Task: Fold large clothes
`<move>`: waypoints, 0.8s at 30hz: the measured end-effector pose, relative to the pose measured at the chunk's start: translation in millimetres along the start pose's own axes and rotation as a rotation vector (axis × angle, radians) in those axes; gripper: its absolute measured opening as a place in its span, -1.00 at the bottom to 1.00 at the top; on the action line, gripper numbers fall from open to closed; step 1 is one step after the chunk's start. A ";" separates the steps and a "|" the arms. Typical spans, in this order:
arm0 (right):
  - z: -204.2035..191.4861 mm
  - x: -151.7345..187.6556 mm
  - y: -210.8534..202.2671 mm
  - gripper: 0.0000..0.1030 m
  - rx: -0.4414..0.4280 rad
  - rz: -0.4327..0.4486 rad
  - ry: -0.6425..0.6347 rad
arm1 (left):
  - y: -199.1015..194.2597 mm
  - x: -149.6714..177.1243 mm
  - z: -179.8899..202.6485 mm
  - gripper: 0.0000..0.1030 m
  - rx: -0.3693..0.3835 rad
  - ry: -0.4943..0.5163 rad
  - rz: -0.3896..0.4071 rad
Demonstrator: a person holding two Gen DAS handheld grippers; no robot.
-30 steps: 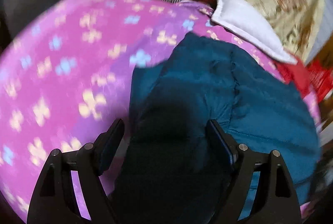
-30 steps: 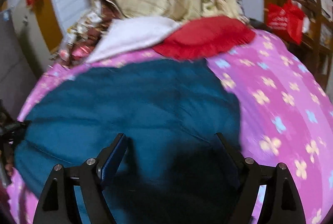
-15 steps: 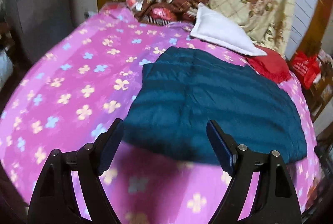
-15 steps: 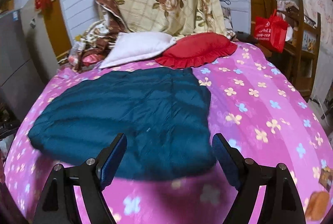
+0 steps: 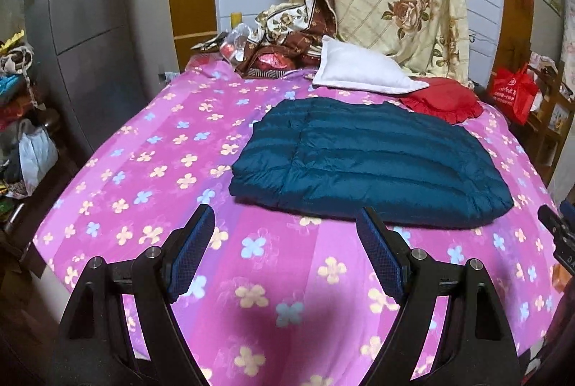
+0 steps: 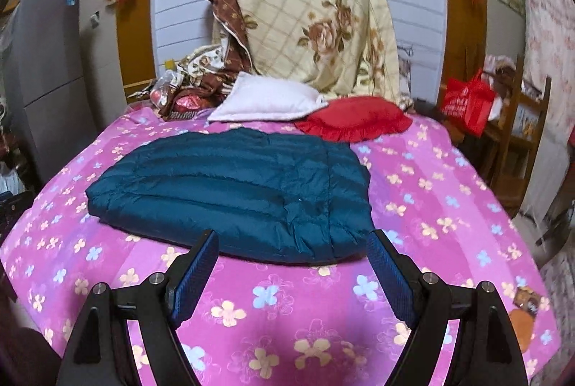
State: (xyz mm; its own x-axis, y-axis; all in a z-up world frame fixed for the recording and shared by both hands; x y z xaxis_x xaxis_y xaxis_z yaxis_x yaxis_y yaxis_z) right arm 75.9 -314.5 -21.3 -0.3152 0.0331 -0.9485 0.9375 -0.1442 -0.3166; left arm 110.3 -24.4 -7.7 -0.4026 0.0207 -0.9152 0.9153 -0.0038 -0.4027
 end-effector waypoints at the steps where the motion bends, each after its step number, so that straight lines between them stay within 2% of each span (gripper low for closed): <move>1: -1.7 -1.3 -3.3 0.59 -0.001 0.004 -0.003 | -3.7 -0.1 0.3 0.59 -0.003 0.003 0.004; 7: -5.7 -8.5 -25.1 0.59 0.015 0.021 -0.009 | -23.8 -0.6 -5.0 0.59 -0.002 -0.003 0.024; 13: 1.1 -12.4 -33.6 0.59 0.047 0.018 0.002 | -27.3 -0.4 -8.9 0.59 0.001 -0.016 0.024; 24: 19.9 1.8 -2.5 0.60 0.069 -0.050 0.044 | -7.0 -0.1 -5.9 0.59 -0.029 0.007 -0.005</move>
State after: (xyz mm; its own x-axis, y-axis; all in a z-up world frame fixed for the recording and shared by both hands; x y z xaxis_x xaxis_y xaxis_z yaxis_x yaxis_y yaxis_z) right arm 70.1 -333.7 -21.9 -0.3530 0.0856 -0.9317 0.9079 -0.2093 -0.3632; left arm 104.0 -18.5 -4.8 -0.4072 0.0277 -0.9129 0.9133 0.0253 -0.4066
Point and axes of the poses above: each gripper's, at about its wrist camera, not at the fingertips, and y roughly the way its jaws point, z to its right, x to its underside, the point moved 7 cm from there along y, roughly the way its jaws point, and after that the axes turned 13 degrees about z, right-handed, at the moved point
